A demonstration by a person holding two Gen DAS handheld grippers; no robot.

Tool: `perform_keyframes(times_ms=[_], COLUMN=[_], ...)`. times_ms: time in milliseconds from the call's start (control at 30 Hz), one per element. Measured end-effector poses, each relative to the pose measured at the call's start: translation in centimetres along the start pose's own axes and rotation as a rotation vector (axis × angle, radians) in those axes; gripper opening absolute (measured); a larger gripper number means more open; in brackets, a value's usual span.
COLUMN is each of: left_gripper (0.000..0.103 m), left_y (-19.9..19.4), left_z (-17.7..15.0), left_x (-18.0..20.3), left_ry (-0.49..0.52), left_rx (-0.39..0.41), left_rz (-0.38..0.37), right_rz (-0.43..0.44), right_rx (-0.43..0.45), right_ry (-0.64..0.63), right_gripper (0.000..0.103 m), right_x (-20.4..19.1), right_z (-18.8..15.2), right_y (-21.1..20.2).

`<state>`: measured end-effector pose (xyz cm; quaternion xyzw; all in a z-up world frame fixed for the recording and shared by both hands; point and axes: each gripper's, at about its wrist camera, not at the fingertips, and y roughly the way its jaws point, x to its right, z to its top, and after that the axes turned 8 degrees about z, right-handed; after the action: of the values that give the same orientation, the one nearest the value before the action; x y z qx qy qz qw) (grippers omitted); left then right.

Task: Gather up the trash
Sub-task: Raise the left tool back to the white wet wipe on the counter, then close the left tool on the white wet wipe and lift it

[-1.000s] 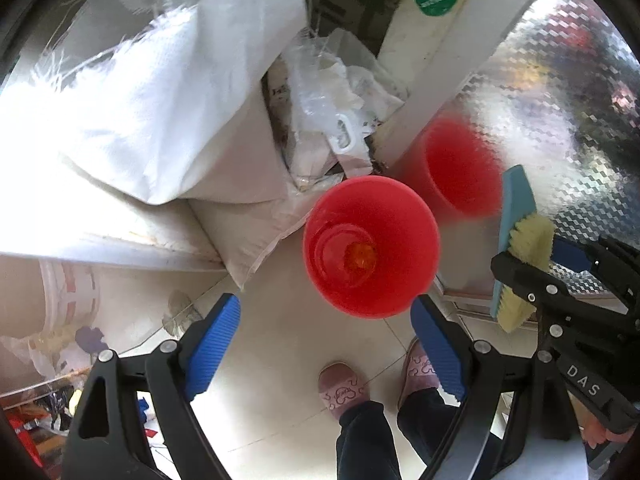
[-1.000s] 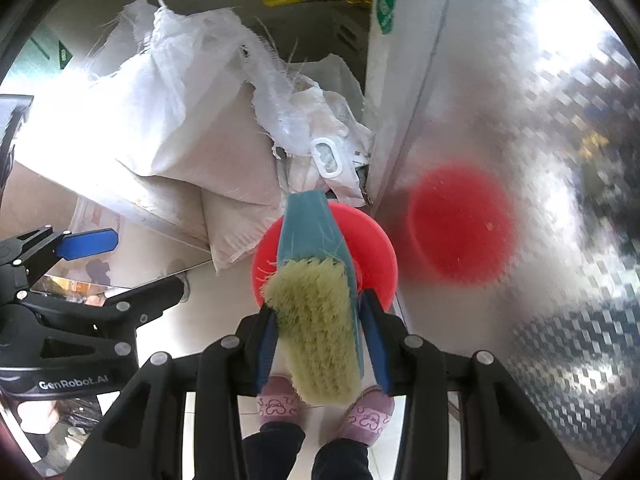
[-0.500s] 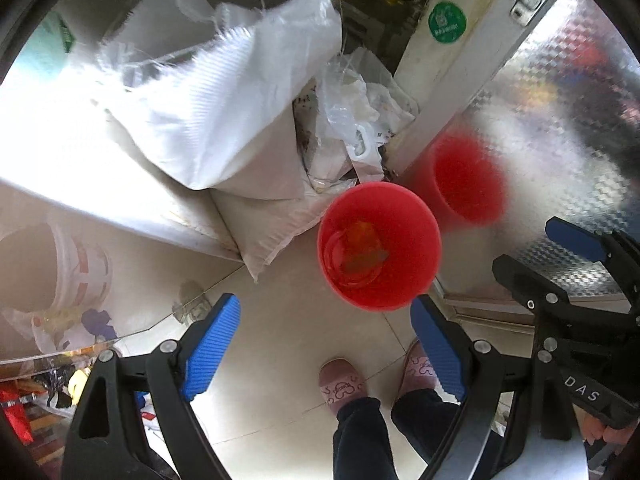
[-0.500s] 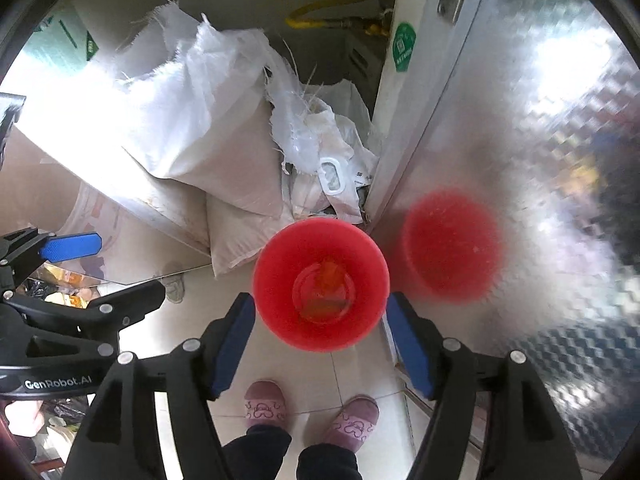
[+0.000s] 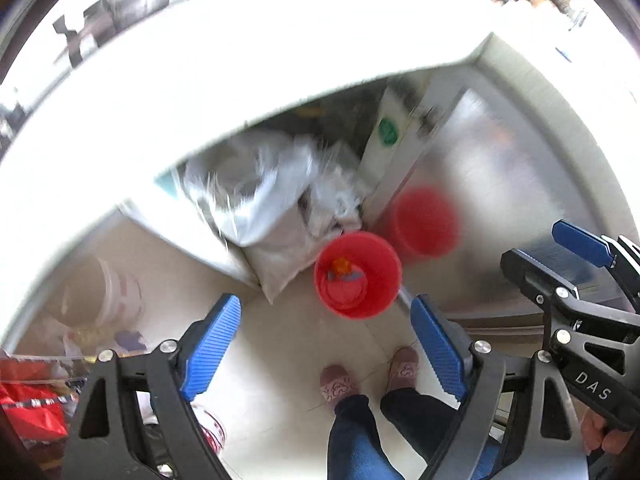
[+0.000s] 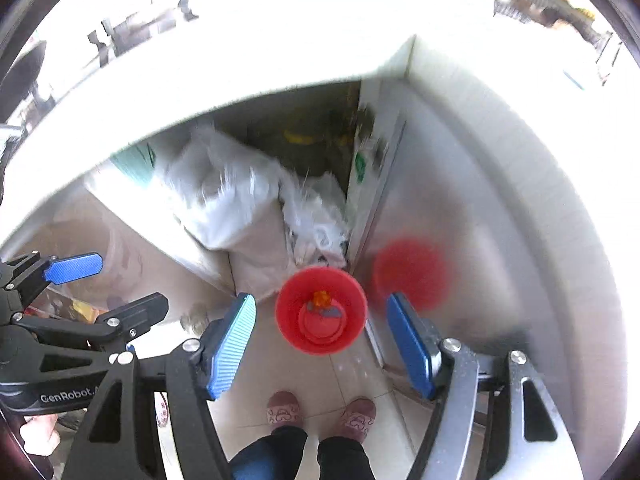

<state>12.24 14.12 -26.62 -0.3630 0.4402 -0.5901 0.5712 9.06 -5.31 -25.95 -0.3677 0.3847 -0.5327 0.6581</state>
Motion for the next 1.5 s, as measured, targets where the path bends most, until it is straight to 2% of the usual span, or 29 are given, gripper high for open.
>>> perform_keyframes(times_ms=[167, 333, 433, 633, 733, 933, 1100, 1300, 1500], left_gripper=[0.086, 0.088, 0.089, 0.090, 0.090, 0.090, 0.090, 0.090, 0.090], left_y=[-5.3, -9.5, -10.8, -12.8, -13.3, -11.9, -9.9, -6.4, -3.7], left_z=[2.7, 5.3, 6.8, 9.6, 10.8, 13.5, 15.1, 15.7, 15.2], left_x=[0.5, 2.7, 4.5, 9.4, 11.8, 17.0, 21.5, 25.7, 28.4], left_ry=[0.035, 0.135, 0.187, 0.299, 0.348, 0.453, 0.566, 0.679, 0.779], left_rx=[0.077, 0.150, 0.176, 0.217, 0.237, 0.218, 0.186, 0.076, 0.028], left_rz=[-0.050, -0.082, -0.103, -0.158, -0.183, -0.223, -0.225, -0.245, -0.250], right_rz=[-0.073, -0.145, -0.219, -0.332, -0.388, -0.448, -0.457, -0.458, -0.457], right_rx=[0.097, 0.152, 0.197, 0.234, 0.253, 0.256, 0.212, 0.166, 0.133], right_ry=[0.035, 0.115, 0.141, 0.227, 0.277, 0.387, 0.488, 0.584, 0.646], right_gripper=[0.081, 0.083, 0.089, 0.091, 0.096, 0.097, 0.097, 0.097, 0.097], right_x=[0.1, 1.2, 2.5, 5.6, 7.4, 11.3, 15.0, 18.0, 19.5], right_z=[1.0, 1.7, 1.8, 2.4, 2.4, 2.1, 1.7, 0.4, -0.8], right_y=[-6.6, -11.0, -12.7, -15.7, -16.9, -17.2, -16.1, -14.4, -13.3])
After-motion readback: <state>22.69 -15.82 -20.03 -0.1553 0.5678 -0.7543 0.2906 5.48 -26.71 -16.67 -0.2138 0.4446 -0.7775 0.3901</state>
